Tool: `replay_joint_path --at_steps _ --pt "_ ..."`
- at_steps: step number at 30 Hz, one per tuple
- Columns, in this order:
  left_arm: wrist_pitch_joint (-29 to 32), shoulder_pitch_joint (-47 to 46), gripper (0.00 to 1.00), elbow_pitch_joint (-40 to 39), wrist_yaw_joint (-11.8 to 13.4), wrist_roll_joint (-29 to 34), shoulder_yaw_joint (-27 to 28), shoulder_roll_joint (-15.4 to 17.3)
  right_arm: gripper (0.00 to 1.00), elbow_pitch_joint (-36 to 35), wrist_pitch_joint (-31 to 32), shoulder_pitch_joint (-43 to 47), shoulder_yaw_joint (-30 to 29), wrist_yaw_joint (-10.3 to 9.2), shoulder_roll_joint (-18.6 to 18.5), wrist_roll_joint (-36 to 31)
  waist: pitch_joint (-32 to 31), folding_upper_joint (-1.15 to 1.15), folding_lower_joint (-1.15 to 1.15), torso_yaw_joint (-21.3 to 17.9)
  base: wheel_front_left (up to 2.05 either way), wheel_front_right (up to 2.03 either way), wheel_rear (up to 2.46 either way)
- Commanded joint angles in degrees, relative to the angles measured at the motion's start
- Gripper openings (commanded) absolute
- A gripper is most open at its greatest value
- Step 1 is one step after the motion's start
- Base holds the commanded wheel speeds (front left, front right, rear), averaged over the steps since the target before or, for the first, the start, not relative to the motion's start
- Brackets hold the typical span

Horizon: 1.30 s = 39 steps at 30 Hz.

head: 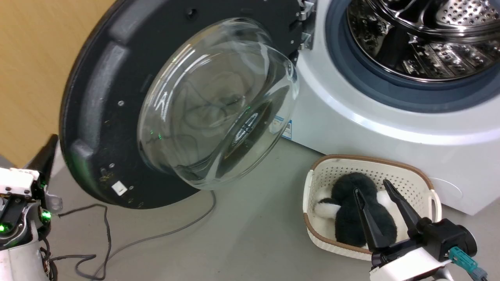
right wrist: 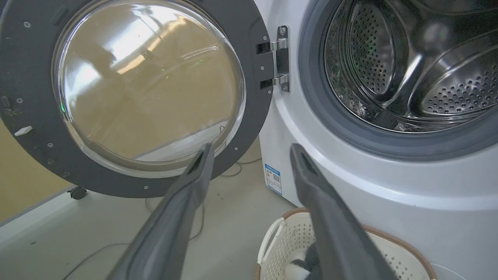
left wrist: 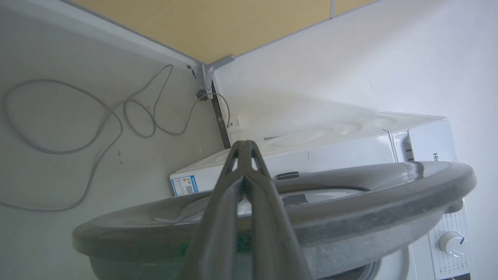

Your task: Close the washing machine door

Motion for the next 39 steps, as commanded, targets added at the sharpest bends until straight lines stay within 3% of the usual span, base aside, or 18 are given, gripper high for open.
replay_joint_path --at_steps 1,9,17,22,23,27,34,39 --pt "2.0 -0.3 0.00 0.4 -0.1 -0.7 -0.1 0.8 1.00 -0.1 -0.3 -0.8 0.0 0.05 -0.2 -0.4 0.0 0.00 0.00 -0.5 0.00 0.00 0.00" --pt "13.2 3.5 0.00 -0.5 -1.8 -5.3 -1.6 2.1 1.00 -0.1 -0.3 -0.1 -0.4 0.05 0.3 -0.5 -1.1 0.00 0.00 -2.0 0.00 0.00 0.00" --pt "23.4 11.1 0.00 -8.0 -2.7 -9.5 -3.7 0.7 1.00 -0.3 -0.3 1.1 -2.3 0.05 2.2 -0.1 -4.5 0.00 0.00 -4.0 0.00 0.00 0.00" --pt "27.2 15.8 0.00 -14.0 -2.1 -10.6 -5.6 -1.3 1.00 -0.1 -0.3 2.3 -3.0 0.05 2.9 0.1 -6.5 0.00 0.00 -5.3 0.00 0.00 0.00" --pt "28.9 17.7 0.00 -17.7 -1.0 -11.8 -6.7 -3.3 1.00 -0.2 -0.3 2.9 -3.6 0.05 3.3 0.0 -7.4 0.00 0.00 -6.0 0.00 0.00 0.00" --pt "31.7 22.2 0.00 -25.4 1.4 -12.3 -10.5 -6.3 1.00 -1.1 -0.3 3.6 -3.9 0.05 3.8 -0.1 -8.2 0.00 0.00 -7.8 0.00 0.00 0.00" --pt "29.9 27.2 0.00 -33.3 6.2 -18.3 -17.4 -9.0 1.00 -2.2 -0.3 3.3 -4.3 0.05 3.9 -0.7 -7.0 0.00 0.00 -12.9 0.00 0.00 0.00" --pt "22.7 27.5 0.00 -33.5 5.9 -22.0 -24.3 -9.2 1.00 -2.8 -0.3 3.0 -4.3 0.05 3.0 -1.1 -4.9 0.00 0.00 -17.5 0.00 0.00 0.00"
